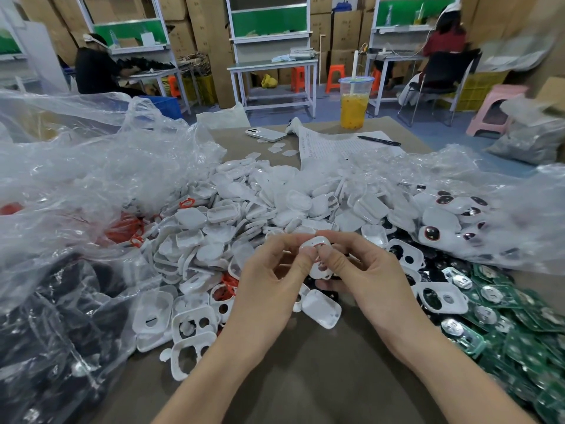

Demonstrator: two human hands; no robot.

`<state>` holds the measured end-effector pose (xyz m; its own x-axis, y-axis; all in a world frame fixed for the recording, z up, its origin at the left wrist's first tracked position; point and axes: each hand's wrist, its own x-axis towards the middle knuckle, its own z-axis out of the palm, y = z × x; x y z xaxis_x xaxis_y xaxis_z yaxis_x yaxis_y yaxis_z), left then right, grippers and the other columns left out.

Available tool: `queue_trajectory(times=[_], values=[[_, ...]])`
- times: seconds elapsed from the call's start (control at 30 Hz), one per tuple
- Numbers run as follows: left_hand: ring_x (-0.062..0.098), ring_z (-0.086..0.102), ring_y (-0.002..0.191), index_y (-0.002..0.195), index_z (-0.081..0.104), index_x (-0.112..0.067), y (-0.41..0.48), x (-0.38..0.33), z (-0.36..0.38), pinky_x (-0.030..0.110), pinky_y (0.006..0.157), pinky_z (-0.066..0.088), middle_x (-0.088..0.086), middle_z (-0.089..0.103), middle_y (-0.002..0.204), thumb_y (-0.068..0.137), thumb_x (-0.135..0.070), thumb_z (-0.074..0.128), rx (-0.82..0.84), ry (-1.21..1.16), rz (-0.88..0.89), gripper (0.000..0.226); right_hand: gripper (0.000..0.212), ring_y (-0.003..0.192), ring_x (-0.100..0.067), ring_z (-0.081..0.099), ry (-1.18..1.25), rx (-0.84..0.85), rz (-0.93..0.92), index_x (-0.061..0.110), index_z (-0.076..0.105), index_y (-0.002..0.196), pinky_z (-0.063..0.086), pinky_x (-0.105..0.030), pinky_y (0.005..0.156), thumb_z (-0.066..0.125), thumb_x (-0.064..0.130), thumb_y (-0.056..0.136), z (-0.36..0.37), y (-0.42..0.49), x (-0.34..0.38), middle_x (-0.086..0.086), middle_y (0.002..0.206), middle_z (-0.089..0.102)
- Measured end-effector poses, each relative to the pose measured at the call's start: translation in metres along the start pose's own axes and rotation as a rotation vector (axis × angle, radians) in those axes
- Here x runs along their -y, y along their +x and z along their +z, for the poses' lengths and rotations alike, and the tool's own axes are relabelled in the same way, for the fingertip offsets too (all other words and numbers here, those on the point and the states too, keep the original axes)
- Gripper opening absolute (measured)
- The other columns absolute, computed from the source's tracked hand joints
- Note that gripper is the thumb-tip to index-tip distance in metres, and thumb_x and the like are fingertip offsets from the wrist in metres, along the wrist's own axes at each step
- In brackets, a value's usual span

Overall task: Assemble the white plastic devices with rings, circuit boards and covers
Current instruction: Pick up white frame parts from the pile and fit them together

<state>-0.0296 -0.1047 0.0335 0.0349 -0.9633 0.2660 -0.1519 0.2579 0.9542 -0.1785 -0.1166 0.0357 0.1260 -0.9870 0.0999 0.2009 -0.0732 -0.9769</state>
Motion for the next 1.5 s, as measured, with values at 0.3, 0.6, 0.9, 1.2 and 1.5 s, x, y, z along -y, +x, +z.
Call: queue_trajectory(times=[0.3, 0.6, 0.9, 1.2, 1.5], values=[[0.007, 0.071, 0.095, 0.105, 0.073, -0.039, -0.003, -0.001, 0.007, 0.027, 0.083, 0.055, -0.010, 0.077, 0.100, 0.098, -0.039, 0.063, 0.006, -0.096, -0.050, 0.013, 0.022, 0.083, -0.021, 0.074, 0.039, -0.041, 0.038, 0.023, 0.079, 0.096, 0.061, -0.028, 0.071, 0.075, 0.034, 0.077, 0.000, 0.001, 0.002, -0.007, 0.083, 0.074], [0.007, 0.072, 0.088, 0.100, 0.074, -0.029, -0.005, -0.004, 0.015, 0.018, 0.076, 0.055, -0.009, 0.077, 0.096, 0.093, -0.030, 0.070, -0.090, -0.190, -0.049, 0.008, 0.034, 0.101, -0.033, 0.073, 0.302, 0.013, 0.114, 0.015, 0.075, 0.097, 0.061, -0.034, 0.078, 0.080, 0.036, 0.070, 0.007, 0.001, -0.004, -0.019, 0.106, 0.074], [0.007, 0.066, 0.099, 0.103, 0.077, -0.040, -0.007, -0.001, 0.014, 0.025, 0.088, 0.052, -0.006, 0.068, 0.101, 0.098, -0.032, 0.065, -0.130, 0.047, 0.043, 0.015, 0.024, 0.078, -0.016, 0.072, 0.168, 0.037, 0.074, 0.029, 0.075, 0.081, 0.058, -0.029, 0.071, 0.081, 0.042, 0.062, 0.005, 0.002, -0.005, -0.001, 0.079, 0.073], [0.004, 0.067, 0.093, 0.111, 0.070, -0.041, -0.002, 0.003, -0.003, 0.015, 0.077, 0.050, -0.017, 0.070, 0.098, 0.107, -0.033, 0.048, -0.030, 0.227, 0.121, 0.024, 0.031, 0.079, -0.020, 0.074, 0.086, -0.052, 0.026, 0.018, 0.073, 0.090, 0.060, -0.026, 0.068, 0.077, 0.038, 0.068, 0.001, 0.006, -0.007, -0.005, 0.087, 0.075], [-0.005, 0.051, 0.061, 0.100, 0.067, -0.036, 0.005, 0.000, -0.036, 0.023, 0.060, 0.038, -0.029, 0.053, 0.062, 0.100, -0.032, 0.049, 0.016, 0.781, 0.206, 0.019, 0.033, 0.075, -0.018, 0.069, 0.030, -0.155, 0.022, 0.013, 0.062, 0.098, 0.060, -0.027, 0.072, 0.065, 0.038, 0.078, -0.008, 0.010, -0.004, 0.001, 0.072, 0.071]])
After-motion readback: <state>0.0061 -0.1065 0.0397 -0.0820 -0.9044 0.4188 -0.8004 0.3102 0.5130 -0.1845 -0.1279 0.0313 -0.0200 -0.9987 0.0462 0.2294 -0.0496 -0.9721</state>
